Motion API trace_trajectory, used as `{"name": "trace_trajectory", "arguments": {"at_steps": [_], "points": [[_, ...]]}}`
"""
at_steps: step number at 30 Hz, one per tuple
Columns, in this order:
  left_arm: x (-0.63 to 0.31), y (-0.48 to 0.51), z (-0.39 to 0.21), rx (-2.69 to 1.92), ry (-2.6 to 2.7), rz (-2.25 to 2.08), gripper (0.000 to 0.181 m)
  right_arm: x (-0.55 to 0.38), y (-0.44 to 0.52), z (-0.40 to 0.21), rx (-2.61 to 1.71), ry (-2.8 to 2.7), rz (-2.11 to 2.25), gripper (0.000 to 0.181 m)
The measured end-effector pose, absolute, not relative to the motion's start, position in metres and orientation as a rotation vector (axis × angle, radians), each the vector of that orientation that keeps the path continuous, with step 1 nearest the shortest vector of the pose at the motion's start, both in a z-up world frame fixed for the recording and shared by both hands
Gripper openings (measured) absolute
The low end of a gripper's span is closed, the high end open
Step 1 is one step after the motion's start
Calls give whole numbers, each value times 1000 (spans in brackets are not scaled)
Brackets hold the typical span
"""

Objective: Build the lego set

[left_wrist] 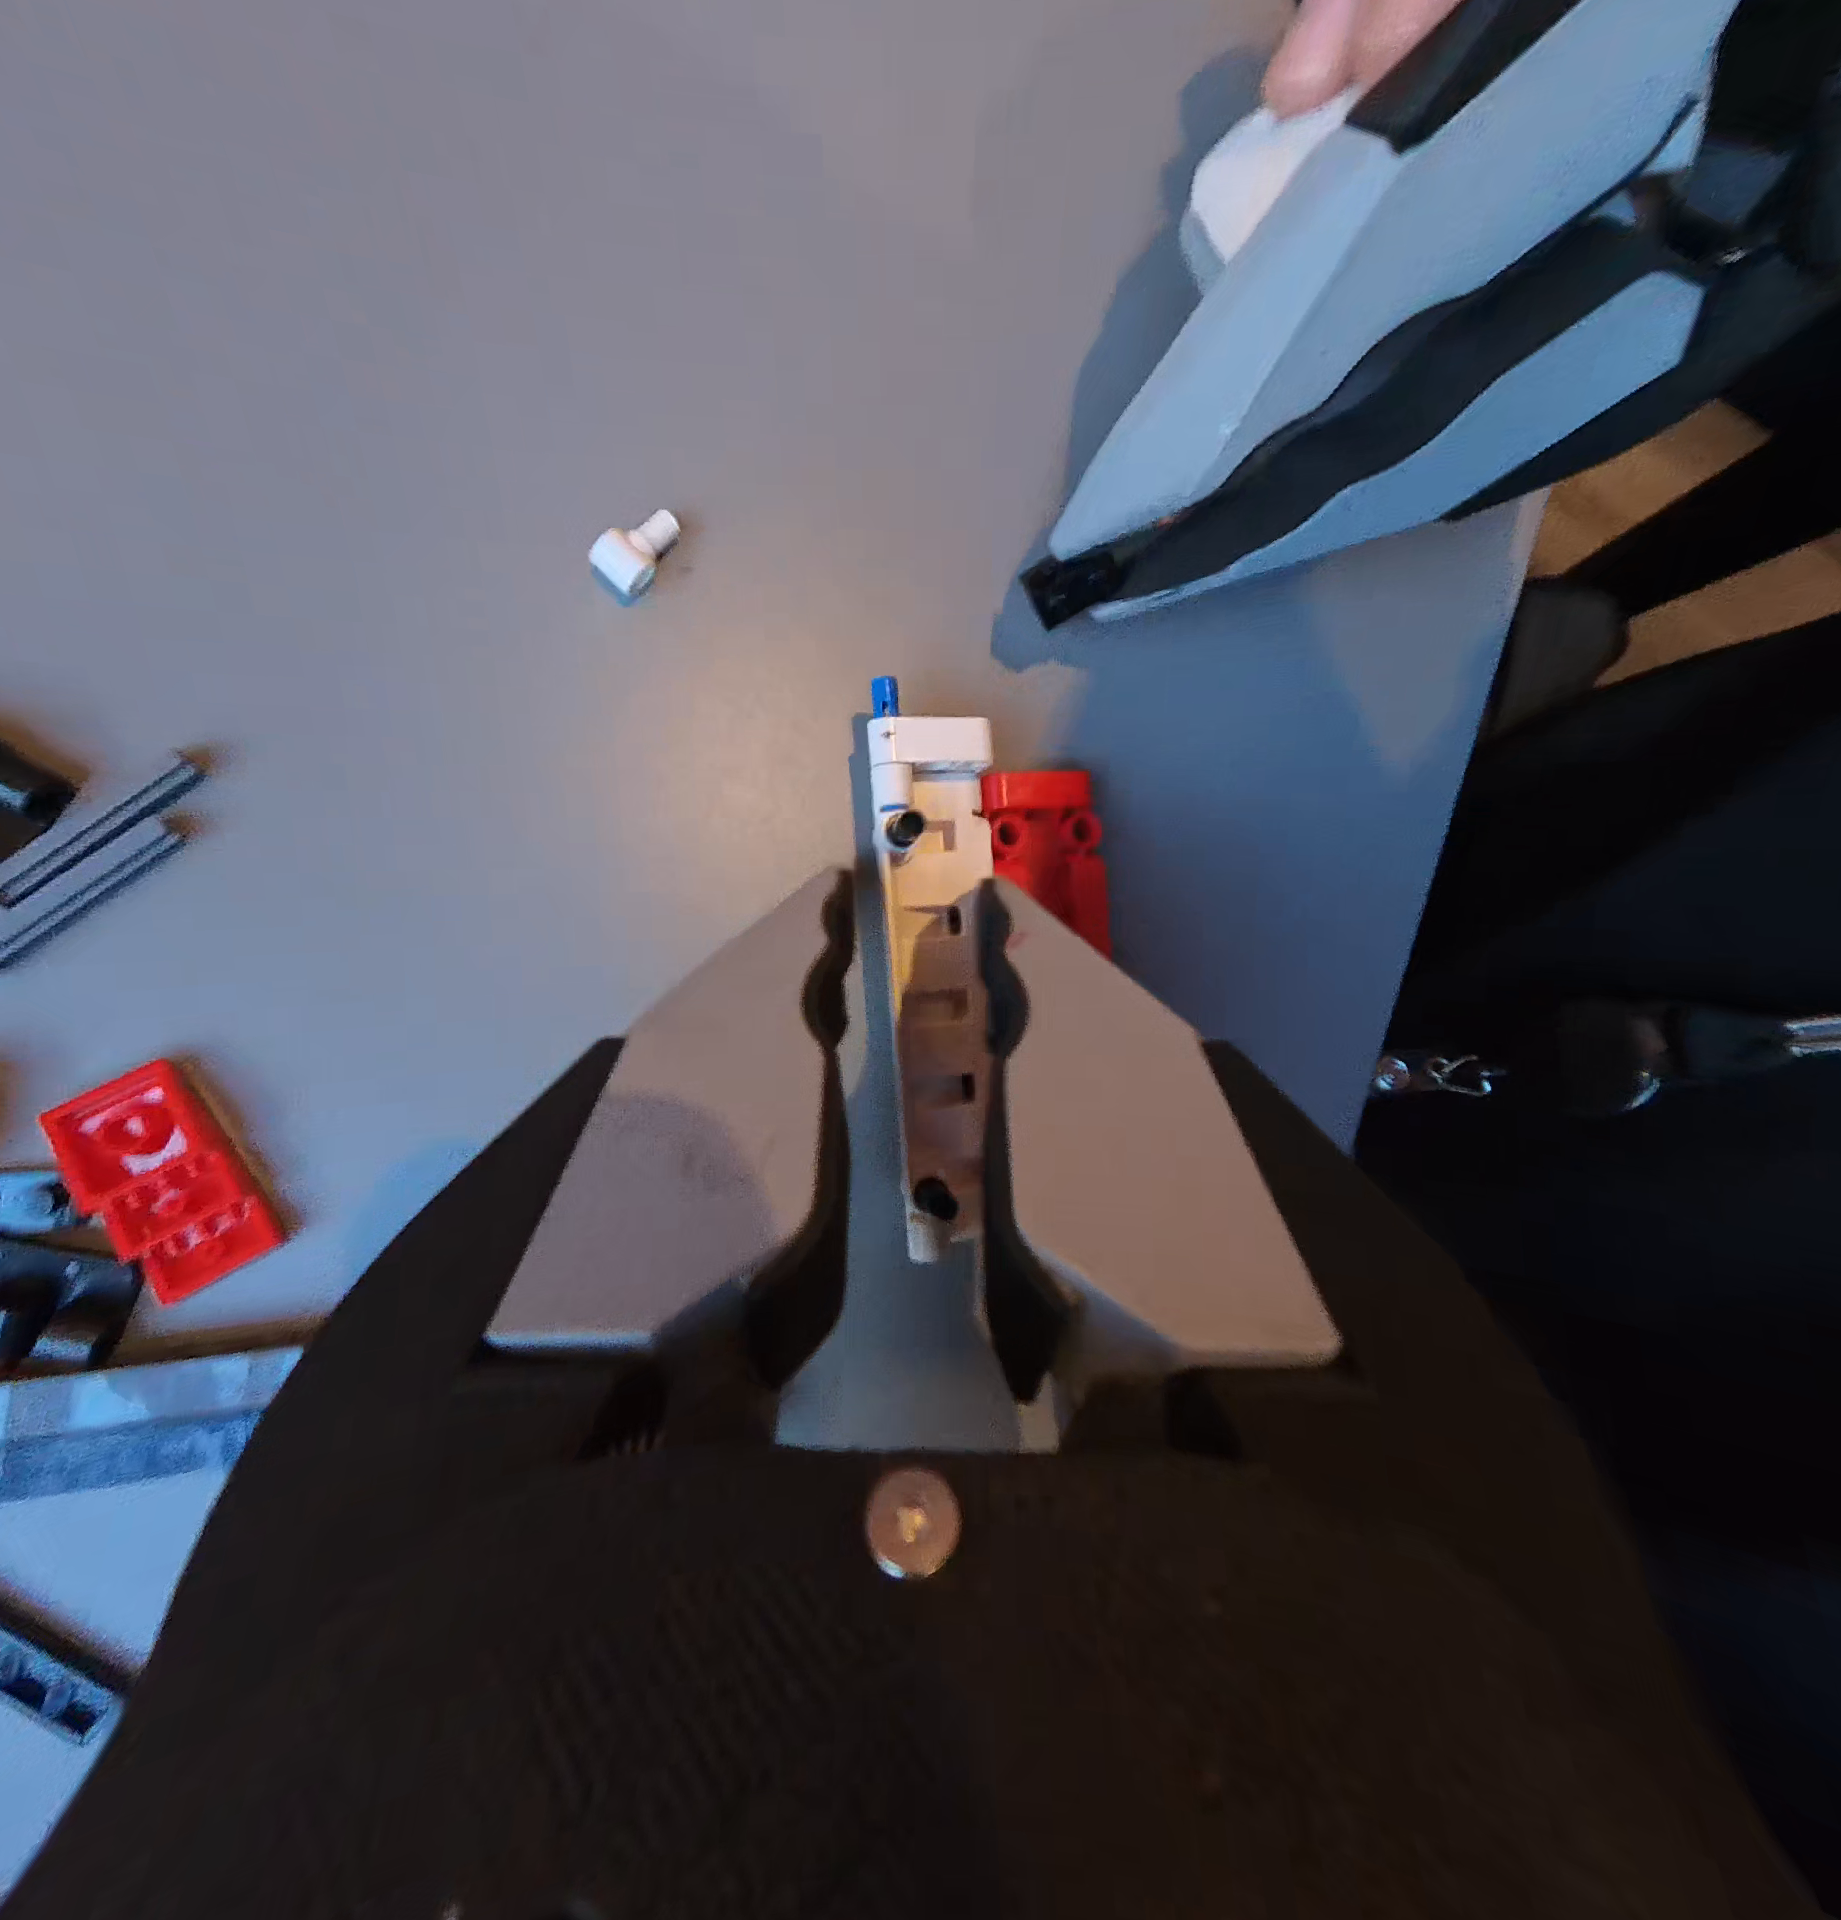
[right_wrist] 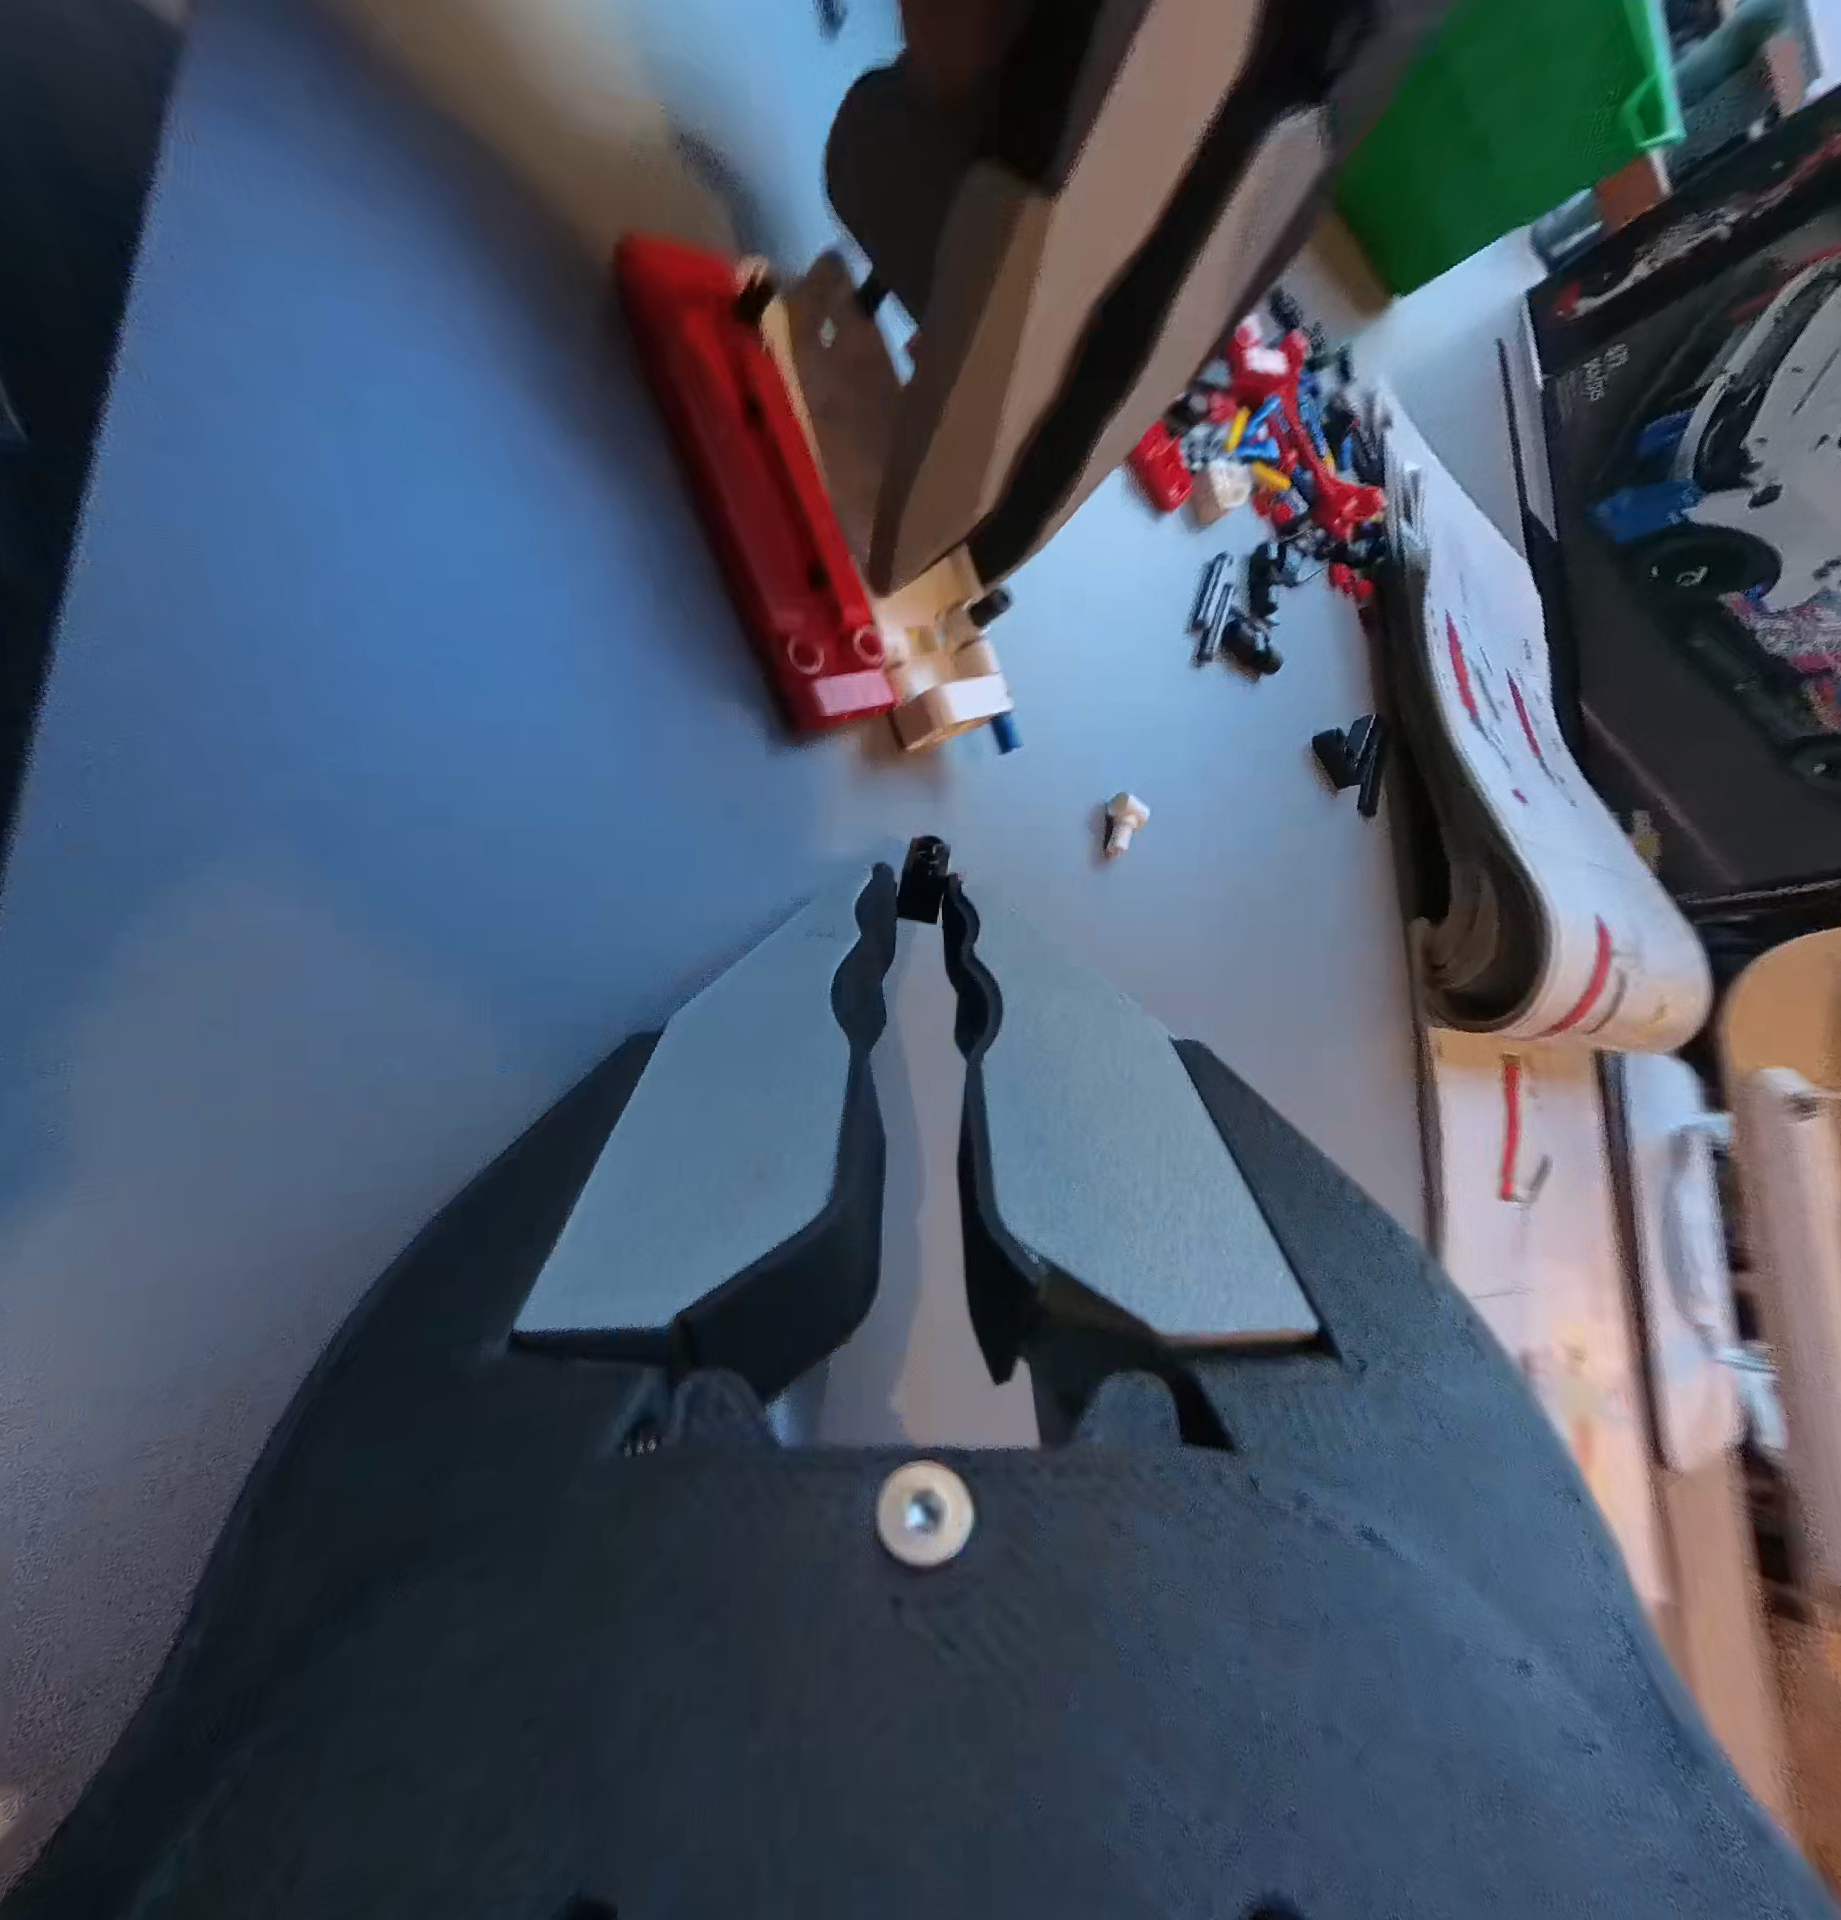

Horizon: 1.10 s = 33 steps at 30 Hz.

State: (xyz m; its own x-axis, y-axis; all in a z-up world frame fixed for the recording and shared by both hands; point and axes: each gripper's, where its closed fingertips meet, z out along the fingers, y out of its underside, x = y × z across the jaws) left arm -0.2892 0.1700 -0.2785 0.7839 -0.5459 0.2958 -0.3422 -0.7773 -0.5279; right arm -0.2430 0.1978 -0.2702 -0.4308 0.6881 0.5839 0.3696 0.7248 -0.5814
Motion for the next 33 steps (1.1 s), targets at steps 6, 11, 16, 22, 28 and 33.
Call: {"name": "trace_trajectory", "arguments": {"at_steps": [6, 11, 16, 22, 28, 33], "points": [[-282, 171, -278, -2519, 669, -653, 15, -245, 189, -279, -635, -2113, 304, 7], [-277, 173, -278, -2517, 664, -657, 15, -240, 184, -274, -727, -2108, 418, 24], [-272, 170, -278, -2519, 659, -689, 14, -233, 173, -267, -793, -2116, 593, 20], [-272, 170, -279, -2548, 585, -714, 11, -233, 194, -277, -922, -2151, 687, 25], [-269, 174, -279, -2536, 425, -731, 8, -236, 181, -282, -904, -2223, 743, 6], [-268, 175, -278, -2504, 317, -750, 6, -236, 175, -282, -919, -2218, 738, 4]]}}
